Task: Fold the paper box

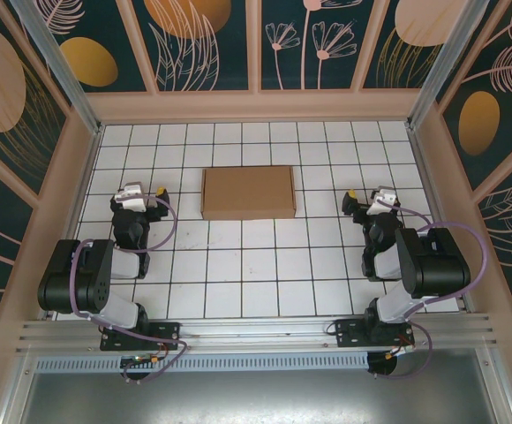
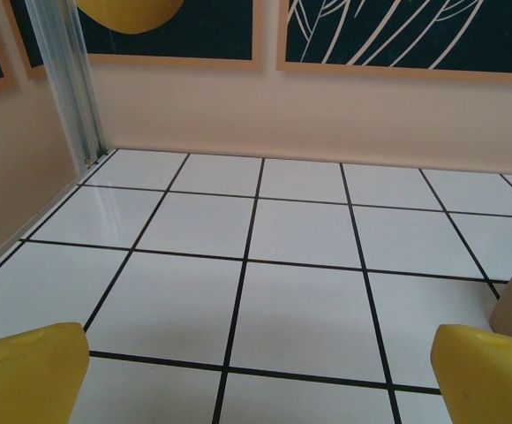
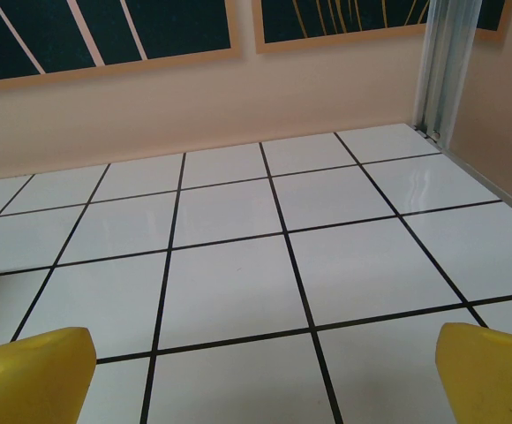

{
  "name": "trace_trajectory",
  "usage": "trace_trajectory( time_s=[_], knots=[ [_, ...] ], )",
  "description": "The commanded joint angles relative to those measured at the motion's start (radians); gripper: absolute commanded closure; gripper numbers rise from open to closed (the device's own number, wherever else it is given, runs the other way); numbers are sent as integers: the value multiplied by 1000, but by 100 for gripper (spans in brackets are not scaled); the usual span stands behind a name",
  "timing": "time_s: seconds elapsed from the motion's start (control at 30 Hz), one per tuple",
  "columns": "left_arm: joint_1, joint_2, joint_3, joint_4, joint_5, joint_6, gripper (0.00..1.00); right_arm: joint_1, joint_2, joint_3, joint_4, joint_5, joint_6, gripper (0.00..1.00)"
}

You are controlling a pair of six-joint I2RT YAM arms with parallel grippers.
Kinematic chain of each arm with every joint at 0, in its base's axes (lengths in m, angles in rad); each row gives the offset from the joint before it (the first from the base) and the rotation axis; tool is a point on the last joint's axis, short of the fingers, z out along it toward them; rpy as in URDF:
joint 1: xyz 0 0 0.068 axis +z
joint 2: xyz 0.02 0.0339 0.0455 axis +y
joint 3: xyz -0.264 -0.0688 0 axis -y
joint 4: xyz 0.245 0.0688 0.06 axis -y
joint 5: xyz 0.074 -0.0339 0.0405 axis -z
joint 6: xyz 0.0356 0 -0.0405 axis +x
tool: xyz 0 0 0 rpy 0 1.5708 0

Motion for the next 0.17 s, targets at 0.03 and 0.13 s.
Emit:
trace_trajectory(
  time_s=[0.03, 0.13],
  knots=[
    [8, 4, 14, -1, -1, -13, 1, -9, -9, 16, 11, 12, -4, 1],
    [9, -3, 3, 15, -2, -13, 1, -9, -9, 16, 12, 12, -4, 1]
  ],
)
